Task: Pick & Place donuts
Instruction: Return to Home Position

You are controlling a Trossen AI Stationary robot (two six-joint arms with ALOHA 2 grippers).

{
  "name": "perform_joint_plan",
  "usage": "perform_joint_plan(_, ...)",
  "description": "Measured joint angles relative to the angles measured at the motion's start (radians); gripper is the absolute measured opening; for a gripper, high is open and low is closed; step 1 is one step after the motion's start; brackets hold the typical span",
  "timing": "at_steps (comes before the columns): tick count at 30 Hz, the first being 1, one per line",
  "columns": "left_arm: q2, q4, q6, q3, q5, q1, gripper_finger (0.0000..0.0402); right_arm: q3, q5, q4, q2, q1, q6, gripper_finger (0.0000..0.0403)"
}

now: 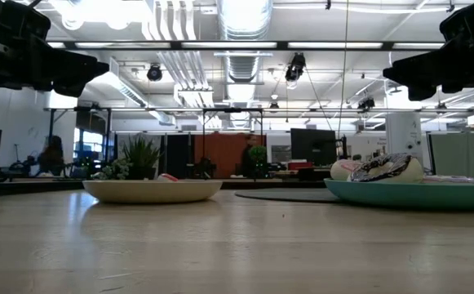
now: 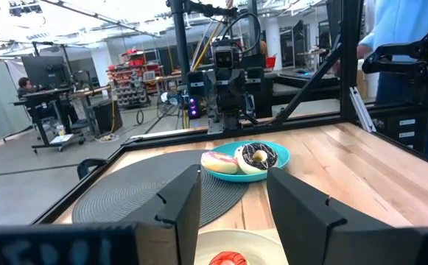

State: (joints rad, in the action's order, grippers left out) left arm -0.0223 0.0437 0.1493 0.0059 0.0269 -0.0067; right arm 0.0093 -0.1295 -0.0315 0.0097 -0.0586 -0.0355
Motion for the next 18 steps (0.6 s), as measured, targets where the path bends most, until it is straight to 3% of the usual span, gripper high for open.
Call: perform_joint_plan(18,0.000,0.000,0.000,0.000,0.000,0.000,0.0131,0.000,0.000,0.000,0.000,0.000,0.001,0.0134)
